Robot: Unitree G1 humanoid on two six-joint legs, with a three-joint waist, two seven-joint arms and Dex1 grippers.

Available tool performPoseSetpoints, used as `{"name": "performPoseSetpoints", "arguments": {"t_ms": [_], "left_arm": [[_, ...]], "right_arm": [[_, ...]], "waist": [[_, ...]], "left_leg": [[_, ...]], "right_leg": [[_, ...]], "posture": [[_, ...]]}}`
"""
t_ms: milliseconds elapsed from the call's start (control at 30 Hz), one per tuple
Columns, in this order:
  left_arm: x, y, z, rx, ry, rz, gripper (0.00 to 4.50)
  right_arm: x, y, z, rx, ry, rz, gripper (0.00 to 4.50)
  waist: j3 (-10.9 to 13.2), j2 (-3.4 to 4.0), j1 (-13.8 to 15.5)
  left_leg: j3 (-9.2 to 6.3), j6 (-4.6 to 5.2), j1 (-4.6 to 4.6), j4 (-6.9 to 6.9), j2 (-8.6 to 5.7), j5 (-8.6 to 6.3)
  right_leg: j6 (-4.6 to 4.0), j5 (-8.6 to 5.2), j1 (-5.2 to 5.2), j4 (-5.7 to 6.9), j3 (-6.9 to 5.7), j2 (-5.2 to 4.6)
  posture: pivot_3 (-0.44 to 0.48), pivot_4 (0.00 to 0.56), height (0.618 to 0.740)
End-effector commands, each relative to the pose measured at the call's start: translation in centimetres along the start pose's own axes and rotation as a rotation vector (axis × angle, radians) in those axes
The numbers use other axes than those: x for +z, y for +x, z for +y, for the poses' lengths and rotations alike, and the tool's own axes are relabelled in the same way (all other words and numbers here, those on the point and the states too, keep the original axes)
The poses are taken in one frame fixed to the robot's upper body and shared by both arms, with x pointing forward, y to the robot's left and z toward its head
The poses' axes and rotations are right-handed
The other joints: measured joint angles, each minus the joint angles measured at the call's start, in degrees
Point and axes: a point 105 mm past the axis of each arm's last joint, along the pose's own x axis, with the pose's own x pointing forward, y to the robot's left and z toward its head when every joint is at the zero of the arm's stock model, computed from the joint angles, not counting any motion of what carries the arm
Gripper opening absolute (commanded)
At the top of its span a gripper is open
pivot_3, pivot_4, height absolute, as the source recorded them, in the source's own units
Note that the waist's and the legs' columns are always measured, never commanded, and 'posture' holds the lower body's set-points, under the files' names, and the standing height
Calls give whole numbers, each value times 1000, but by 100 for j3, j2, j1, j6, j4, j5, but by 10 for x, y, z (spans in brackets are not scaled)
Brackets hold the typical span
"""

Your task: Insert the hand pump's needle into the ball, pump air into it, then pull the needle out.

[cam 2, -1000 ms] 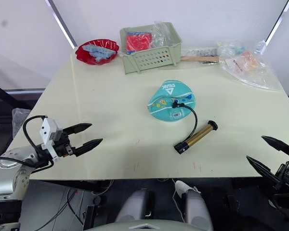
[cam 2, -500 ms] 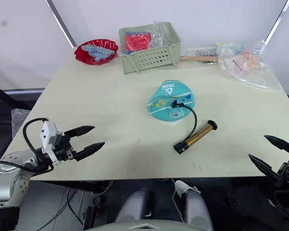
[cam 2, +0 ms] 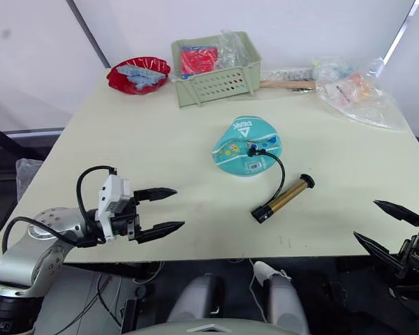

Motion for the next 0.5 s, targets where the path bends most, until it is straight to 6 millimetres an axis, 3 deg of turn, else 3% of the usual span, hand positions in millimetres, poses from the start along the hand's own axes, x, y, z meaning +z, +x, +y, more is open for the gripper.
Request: {"name": "performPoseSetpoints", "arguments": {"t_ms": [33, 133, 500], "left_arm": [[18, 32, -5, -71, 73, -28, 4469], [30, 61, -5, -135, 100, -46, 4469], [45, 126, -6, -252, 147, 4, 4469]], "right_arm": [[7, 7, 0, 18, -32, -22, 4500], [6, 10, 0, 21, -38, -21, 4500], [7, 19, 2, 33, -53, -23, 4500]], "waist": [[1, 0, 32], [3, -4, 22], [10, -14, 9]], "left_leg": [[-3, 0, 1, 2, -4, 0], [0, 1, -2, 9, -23, 1], [25, 2, 0, 7, -22, 0]], "right_leg": [[1, 1, 3, 1, -1, -2], [11, 7, 4, 2, 3, 1], [12, 8, 1, 0, 20, 19]], "posture": [[0, 150, 738], [0, 150, 738], [0, 150, 738]]}}
